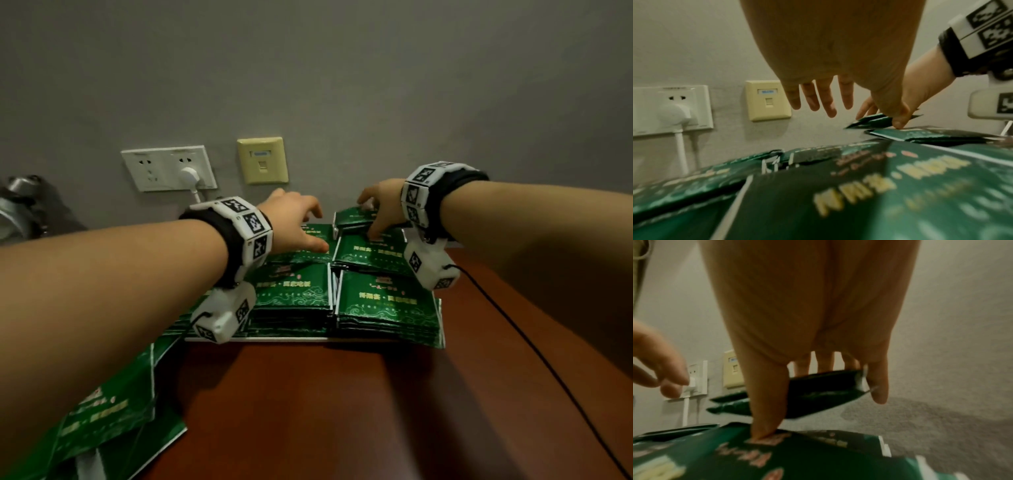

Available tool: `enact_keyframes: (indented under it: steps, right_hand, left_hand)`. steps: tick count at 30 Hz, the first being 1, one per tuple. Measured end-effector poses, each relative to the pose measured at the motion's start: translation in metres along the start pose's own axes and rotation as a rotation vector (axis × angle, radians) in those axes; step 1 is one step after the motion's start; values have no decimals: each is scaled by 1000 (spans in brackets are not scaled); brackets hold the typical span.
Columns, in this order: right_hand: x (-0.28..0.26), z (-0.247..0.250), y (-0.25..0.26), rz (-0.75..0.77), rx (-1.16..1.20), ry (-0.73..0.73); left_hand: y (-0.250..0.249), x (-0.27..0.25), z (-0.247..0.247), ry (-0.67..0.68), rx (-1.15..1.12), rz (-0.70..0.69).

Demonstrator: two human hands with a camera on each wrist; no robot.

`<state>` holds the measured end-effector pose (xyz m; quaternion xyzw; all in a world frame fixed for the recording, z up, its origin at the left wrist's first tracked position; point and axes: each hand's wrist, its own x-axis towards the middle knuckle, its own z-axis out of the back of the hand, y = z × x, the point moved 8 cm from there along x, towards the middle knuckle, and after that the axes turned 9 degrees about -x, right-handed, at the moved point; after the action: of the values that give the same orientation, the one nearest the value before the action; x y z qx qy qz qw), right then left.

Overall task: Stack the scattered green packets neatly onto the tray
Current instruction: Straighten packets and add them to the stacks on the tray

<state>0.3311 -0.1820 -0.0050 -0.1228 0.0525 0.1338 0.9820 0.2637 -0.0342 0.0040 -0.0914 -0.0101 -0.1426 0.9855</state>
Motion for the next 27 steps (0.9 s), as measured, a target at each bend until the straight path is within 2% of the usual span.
enact_keyframes:
  steps: [6,12,18,22,24,27]
  right_hand:
    - [-27,17,1,9,70,-66]
    - [-92,25,25,61,109,-81]
    - [-182,14,115,228,61,-118]
    - [-241,-23,196,326,-13,-19]
    - [-262,-46,231,332,-53,41]
    - [-274,-63,270,293,-9,28]
  left_hand:
    - [-1,-21,4,-7,-8,37]
    - [-18,-73,11,18,19,36]
    - [-11,-168,-16,79,96,126]
    - [2,-243,-49,150,158,256]
    - [11,-278,-58,139,129,324]
    - [32,-324,-60,67,159,471]
